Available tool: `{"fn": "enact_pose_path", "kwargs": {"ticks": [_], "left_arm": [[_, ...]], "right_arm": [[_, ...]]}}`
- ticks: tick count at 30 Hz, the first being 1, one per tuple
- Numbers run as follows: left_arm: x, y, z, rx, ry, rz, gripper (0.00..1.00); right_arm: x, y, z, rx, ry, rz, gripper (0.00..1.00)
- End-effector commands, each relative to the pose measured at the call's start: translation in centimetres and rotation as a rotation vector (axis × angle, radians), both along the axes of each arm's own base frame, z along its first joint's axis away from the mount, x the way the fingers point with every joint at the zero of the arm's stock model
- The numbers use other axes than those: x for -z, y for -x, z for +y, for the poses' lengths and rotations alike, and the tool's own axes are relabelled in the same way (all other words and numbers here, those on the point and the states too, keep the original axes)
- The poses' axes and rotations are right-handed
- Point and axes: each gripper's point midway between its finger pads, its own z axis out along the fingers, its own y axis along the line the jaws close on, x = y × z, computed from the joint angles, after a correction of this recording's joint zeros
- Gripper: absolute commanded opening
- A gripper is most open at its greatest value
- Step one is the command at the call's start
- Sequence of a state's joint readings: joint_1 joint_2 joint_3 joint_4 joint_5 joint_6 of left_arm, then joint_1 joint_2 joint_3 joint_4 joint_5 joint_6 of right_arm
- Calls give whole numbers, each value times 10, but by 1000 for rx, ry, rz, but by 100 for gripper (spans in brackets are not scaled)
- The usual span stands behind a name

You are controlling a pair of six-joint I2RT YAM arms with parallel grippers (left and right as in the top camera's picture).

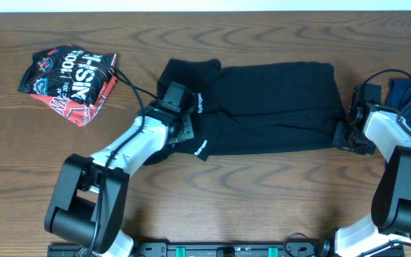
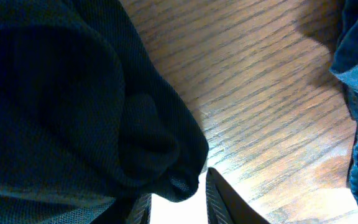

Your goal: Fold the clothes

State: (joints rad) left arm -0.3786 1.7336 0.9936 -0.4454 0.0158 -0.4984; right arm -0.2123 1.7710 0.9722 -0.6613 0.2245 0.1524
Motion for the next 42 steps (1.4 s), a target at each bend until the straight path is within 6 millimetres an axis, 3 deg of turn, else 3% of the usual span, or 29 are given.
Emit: {"fn": "enact_pose_path", "kwargs": {"ticks": [1,6,9,10,13,16,20,25,32,42], "left_arm": [[-21,-18,18,-71,28,-66,6],[-34,-35,29,-116,71,-128,7],[-31,-33,24,-104,93,-114,49],[-30,-32,23,-101,94,-108,50],[-28,-27,25,-101,88,-89,48],[-26,-22,25,-100,86,-63,35],[-26,-14,8,-42,172,-24,21],[-24,-9,12,-45,151,-4,21],[-16,2,28,-57,58,29,21],[-9,10,31,-55,49,52,21]], "right_arm": [[1,3,-3,22,-6,2,28],[1,2,-4,22,-5,-3,28],[1,2,-4,22,-6,-3,28],[1,2,-4,22,-5,-2,28],[1,2,-4,23,-4,-4,31],[-2,-2,-5,28,-2,-15,35],[-8,-7,-1,22,-32,-22,34],[-33,-20,-12,30,19,-41,37],[-69,-54,-24,48,63,-147,40],[-53,-57,31,-162,-226,-146,38]]}}
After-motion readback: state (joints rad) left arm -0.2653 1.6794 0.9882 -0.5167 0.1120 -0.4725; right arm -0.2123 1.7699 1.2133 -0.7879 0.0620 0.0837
